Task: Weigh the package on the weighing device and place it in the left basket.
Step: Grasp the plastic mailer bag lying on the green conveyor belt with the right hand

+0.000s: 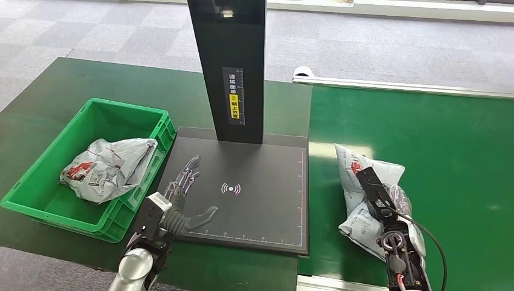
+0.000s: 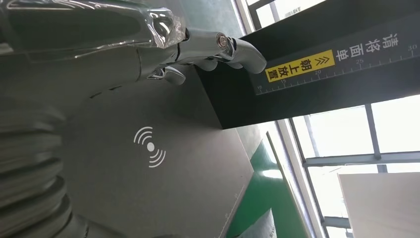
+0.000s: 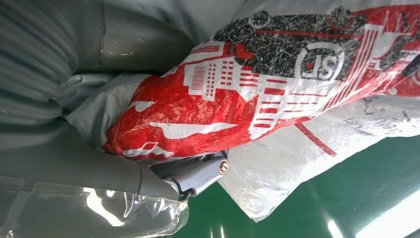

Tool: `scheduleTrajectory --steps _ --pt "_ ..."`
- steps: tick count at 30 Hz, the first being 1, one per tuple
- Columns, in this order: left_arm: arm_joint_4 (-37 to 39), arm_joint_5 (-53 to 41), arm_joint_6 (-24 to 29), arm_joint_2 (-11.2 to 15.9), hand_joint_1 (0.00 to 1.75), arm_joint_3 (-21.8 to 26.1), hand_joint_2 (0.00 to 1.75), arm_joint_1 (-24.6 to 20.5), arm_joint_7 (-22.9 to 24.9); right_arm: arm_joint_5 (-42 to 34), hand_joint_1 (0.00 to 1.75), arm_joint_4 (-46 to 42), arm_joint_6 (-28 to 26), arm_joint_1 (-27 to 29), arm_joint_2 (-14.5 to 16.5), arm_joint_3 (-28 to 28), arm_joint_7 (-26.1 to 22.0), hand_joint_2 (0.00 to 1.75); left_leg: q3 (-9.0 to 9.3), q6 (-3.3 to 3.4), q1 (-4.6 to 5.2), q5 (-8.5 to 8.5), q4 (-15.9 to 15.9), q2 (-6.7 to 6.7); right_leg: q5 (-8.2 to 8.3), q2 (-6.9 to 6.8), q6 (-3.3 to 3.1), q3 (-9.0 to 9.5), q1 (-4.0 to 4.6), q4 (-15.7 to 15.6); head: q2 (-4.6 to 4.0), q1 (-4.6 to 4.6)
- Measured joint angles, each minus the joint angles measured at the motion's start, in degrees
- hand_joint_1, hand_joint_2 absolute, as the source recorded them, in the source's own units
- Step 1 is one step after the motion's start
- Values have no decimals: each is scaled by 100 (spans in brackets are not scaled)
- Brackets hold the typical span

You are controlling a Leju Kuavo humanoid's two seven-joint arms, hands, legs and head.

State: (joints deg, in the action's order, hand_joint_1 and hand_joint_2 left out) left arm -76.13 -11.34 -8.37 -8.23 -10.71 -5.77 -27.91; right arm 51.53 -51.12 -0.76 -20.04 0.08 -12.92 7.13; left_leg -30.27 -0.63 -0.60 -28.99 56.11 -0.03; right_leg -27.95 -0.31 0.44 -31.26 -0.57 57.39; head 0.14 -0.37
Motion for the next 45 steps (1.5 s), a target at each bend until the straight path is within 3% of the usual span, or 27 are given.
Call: scheduleTrajectory --steps 45 --pt "-2 0 0 -1 0 9 175 7 0 -8 175 0 6 0 46 -1 -2 175 0 0 0 0 0 -1 0 -1 0 0 0 0 1 0"
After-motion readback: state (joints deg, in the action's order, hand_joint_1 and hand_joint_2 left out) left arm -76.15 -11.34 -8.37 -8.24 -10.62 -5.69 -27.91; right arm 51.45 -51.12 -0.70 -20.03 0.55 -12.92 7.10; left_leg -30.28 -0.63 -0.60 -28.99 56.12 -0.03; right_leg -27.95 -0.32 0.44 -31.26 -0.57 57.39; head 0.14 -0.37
